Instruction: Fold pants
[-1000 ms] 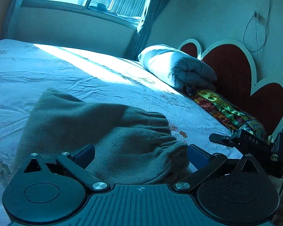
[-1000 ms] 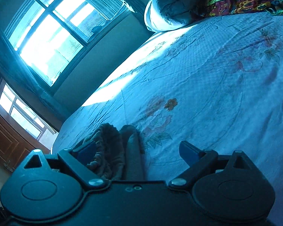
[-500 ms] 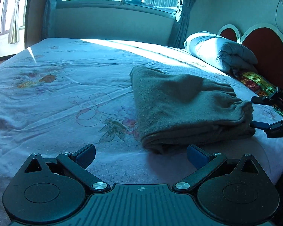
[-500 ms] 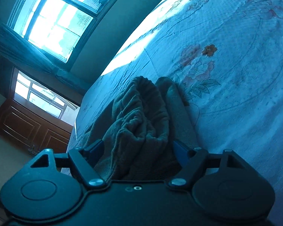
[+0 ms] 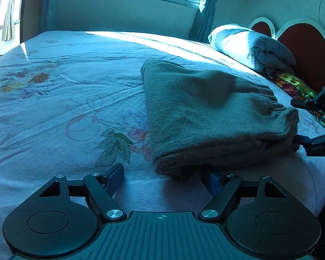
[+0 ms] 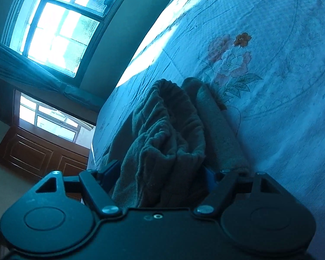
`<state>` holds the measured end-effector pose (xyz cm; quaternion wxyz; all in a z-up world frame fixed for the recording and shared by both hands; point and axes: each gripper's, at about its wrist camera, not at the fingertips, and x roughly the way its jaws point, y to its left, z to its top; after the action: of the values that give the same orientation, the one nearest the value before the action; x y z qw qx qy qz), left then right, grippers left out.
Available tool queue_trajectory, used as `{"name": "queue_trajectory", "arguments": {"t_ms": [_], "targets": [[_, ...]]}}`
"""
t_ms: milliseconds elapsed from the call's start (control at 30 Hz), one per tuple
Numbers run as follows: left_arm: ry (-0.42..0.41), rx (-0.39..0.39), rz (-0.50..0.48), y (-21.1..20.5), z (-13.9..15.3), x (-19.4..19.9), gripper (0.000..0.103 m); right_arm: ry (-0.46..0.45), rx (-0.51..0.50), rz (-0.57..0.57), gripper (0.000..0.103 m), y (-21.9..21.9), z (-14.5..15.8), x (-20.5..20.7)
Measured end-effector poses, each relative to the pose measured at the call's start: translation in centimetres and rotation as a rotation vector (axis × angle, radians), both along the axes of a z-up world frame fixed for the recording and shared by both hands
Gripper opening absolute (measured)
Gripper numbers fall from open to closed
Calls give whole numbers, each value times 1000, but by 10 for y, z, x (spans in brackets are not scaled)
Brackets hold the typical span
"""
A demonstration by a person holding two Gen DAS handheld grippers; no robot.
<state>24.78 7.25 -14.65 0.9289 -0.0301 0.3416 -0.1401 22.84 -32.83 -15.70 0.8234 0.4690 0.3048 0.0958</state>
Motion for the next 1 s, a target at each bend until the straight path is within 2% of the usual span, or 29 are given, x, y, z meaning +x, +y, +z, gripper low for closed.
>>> {"name": "queue_trajectory", "arguments": {"t_ms": [33, 133, 167, 200, 233, 267, 300, 367, 433, 500, 533, 567, 633, 700, 833, 933, 1000], "targets": [[0, 1, 27, 2, -1, 1, 71, 6, -3, -1, 70, 1, -1, 3], [-11, -79, 92, 10, 0, 2, 70, 20, -44, 11, 65, 7, -2, 15], [-18, -88, 97, 8, 0, 3, 67, 28, -79, 9, 61, 10, 0, 19], [-23, -89, 93, 4, 1, 5, 63, 28, -135, 13, 36, 15, 4, 24], [-21, -92, 92, 0, 1, 7, 54, 17, -184, 27, 29, 20, 10, 28], [-23, -113, 91, -1, 0, 8, 42, -5, -215, 43, 26, 25, 19, 31], [-23, -145, 93, -1, -1, 9, 36, -37, -243, 63, 25, 30, 31, 33], [-50, -146, 105, -3, 2, 6, 27, -151, -260, 97, 23, 37, 62, 31], [-99, -134, 117, -4, 4, -2, 25, -269, -244, 97, 23, 34, 90, 22], [-110, -129, 136, -6, 3, -4, 26, -339, -276, 66, 23, 26, 95, 10], [-87, -108, 135, -9, 1, -2, 26, -319, -324, 43, 23, 21, 84, 11], [-70, -88, 137, -12, -3, 1, 26, -241, -326, 31, 23, 13, 63, 20], [-67, -71, 144, -17, -7, 1, 26, 57, -255, 30, 23, -4, 6, 44], [-68, -85, 146, -15, -8, -1, 26, -10, -209, 22, 24, -10, -8, 32], [-79, -91, 142, -13, -6, -3, 26, -13, -206, 18, 25, -9, -6, 27], [-151, -85, 140, -15, 3, -12, 26, -50, -222, 17, 25, -7, 7, 24], [-69, -57, 141, -17, -4, -2, 26, -73, -248, 20, 26, -6, 8, 21]]}}
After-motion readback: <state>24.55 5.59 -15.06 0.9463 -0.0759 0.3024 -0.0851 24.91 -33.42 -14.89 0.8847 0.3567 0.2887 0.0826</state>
